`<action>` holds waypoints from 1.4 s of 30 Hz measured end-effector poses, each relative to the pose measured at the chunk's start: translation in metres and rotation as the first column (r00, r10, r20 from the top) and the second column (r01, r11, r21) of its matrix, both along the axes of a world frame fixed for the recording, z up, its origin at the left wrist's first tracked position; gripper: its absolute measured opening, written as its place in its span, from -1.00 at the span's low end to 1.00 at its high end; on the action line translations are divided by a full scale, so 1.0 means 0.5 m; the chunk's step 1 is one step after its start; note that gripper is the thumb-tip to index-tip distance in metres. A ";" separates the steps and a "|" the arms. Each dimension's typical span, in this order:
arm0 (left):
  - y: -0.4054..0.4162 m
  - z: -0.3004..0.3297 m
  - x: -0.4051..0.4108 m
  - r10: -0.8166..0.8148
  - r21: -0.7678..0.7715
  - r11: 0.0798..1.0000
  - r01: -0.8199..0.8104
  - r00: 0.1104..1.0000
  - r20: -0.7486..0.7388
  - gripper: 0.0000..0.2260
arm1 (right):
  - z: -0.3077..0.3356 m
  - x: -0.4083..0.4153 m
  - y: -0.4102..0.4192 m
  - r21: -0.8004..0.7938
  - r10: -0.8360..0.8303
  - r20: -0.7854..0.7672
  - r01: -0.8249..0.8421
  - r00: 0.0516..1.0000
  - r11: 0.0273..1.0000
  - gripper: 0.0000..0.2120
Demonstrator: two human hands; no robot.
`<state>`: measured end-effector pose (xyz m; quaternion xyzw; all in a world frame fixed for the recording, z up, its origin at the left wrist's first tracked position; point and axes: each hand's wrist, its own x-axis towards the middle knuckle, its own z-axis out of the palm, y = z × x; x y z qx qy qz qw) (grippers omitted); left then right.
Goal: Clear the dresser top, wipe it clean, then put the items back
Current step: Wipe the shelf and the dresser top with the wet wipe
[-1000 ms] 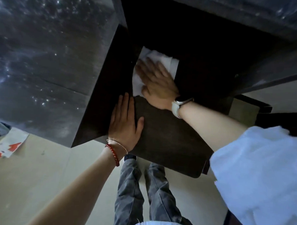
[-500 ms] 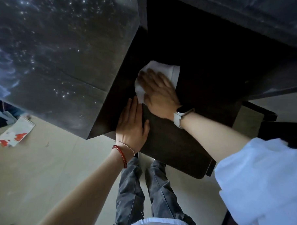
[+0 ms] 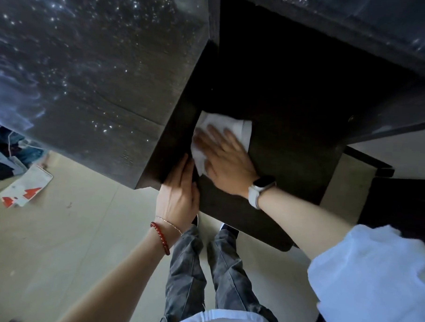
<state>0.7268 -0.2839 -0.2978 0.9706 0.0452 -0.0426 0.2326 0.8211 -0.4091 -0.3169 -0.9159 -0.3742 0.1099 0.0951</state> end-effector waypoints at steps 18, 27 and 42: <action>0.018 0.050 -0.063 0.158 -0.243 0.964 -0.112 0.971 0.181 -0.70 | -0.004 -0.193 0.048 -0.062 0.046 -0.017 -0.047 0.999 0.997 -0.49; -0.027 0.002 -0.026 0.010 -0.015 1.000 -0.010 0.998 0.056 -0.59 | 0.013 -0.288 -0.244 -0.148 -0.254 -0.051 0.244 0.966 0.958 -0.52; -0.055 -0.042 -0.007 -0.063 0.244 0.965 0.101 0.985 -0.158 -0.47 | 0.021 -0.266 -0.225 -0.175 -0.377 -0.086 0.359 0.922 0.917 -0.47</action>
